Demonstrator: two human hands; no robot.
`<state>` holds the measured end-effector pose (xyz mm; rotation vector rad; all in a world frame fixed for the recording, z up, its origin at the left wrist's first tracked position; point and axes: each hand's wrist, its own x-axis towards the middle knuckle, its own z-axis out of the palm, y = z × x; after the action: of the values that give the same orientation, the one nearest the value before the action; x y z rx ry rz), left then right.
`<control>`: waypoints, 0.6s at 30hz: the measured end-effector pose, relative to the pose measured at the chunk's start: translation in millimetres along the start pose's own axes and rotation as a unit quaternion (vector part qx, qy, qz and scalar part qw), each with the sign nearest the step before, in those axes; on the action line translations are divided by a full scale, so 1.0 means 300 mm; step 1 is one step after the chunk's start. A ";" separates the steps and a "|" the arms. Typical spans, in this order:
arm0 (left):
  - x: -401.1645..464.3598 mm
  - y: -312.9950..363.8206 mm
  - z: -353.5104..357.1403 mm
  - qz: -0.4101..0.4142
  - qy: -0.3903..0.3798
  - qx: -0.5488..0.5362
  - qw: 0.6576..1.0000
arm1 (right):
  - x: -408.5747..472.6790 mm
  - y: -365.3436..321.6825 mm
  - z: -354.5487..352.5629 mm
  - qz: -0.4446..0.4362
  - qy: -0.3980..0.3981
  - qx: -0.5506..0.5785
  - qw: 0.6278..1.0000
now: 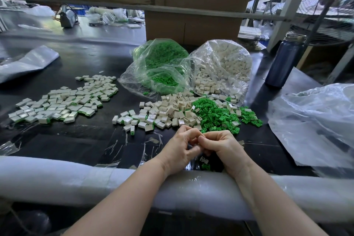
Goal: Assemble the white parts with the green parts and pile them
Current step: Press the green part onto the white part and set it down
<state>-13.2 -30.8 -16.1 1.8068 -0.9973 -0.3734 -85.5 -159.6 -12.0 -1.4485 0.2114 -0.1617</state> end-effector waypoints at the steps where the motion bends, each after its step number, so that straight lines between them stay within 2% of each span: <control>1: 0.000 -0.001 0.000 0.001 0.000 0.001 1.000 | 0.000 0.001 -0.001 0.000 0.000 -0.001 1.000; 18: -0.003 0.001 -0.003 -0.002 -0.010 -0.023 1.000 | -0.003 -0.001 -0.004 0.009 -0.005 -0.015 1.000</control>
<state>-13.4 -29.8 -15.8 1.7663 -0.9908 -0.4150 -86.7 -160.6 -11.8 -1.4755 0.2191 -0.1361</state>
